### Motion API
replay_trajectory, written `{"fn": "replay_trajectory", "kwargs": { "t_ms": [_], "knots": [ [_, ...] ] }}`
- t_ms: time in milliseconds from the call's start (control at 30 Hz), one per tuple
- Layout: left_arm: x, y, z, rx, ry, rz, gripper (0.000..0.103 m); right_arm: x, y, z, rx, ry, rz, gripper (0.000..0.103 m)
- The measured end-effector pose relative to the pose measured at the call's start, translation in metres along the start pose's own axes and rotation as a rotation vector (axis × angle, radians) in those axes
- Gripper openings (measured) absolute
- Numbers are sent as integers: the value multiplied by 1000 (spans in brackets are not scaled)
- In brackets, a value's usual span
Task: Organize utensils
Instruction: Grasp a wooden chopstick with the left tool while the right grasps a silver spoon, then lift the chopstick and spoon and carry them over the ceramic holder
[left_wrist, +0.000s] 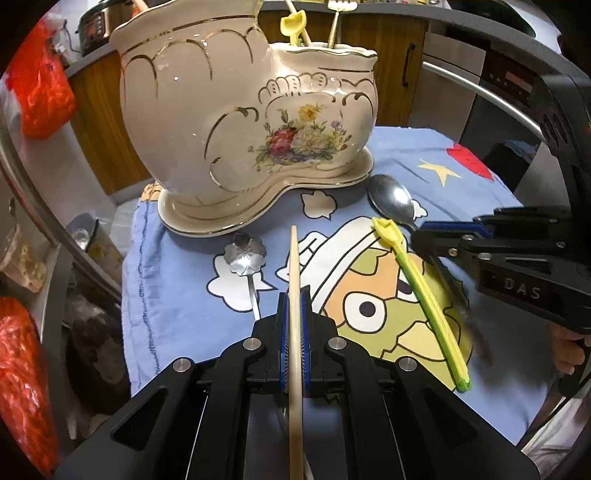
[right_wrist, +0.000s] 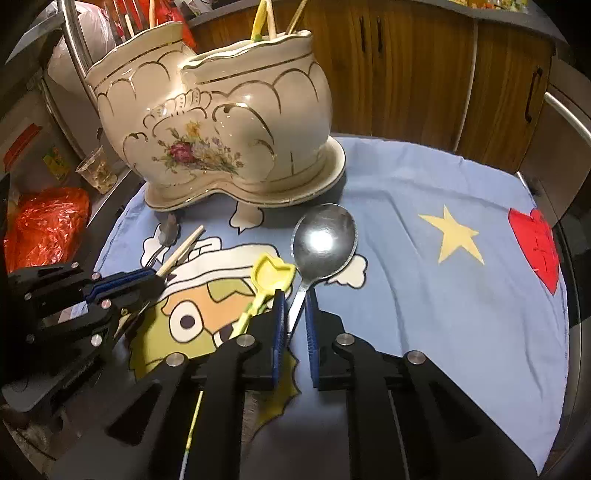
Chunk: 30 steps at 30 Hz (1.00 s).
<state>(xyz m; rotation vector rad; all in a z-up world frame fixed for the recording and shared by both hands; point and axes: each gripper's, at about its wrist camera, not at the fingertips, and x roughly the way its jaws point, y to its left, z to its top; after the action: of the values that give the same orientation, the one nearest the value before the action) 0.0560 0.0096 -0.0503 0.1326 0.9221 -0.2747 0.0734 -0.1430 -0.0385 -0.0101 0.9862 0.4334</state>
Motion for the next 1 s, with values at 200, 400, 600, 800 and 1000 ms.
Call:
{"fn": "replay_trajectory", "kwargs": {
  "t_ms": [200,400,600,800,1000],
  "knots": [
    [-8,4,-1,-71,-1,-78,7,-17,-10,-11,-73,1,-40,6],
    [-5,-6,0,-64,16,-65,7,-15,-10,-17,-114,39,-53,6],
    [-1,-12,-2,-33,25,-33,7,-13,-4,-19,-155,42,-78,13],
    [-7,-15,-7,15,57,-34,12,-11,-9,-18,-168,32,-69,16],
    [-8,-12,-9,7,70,-47,7,-14,-13,-18,-151,26,-44,6]
  ]
}}
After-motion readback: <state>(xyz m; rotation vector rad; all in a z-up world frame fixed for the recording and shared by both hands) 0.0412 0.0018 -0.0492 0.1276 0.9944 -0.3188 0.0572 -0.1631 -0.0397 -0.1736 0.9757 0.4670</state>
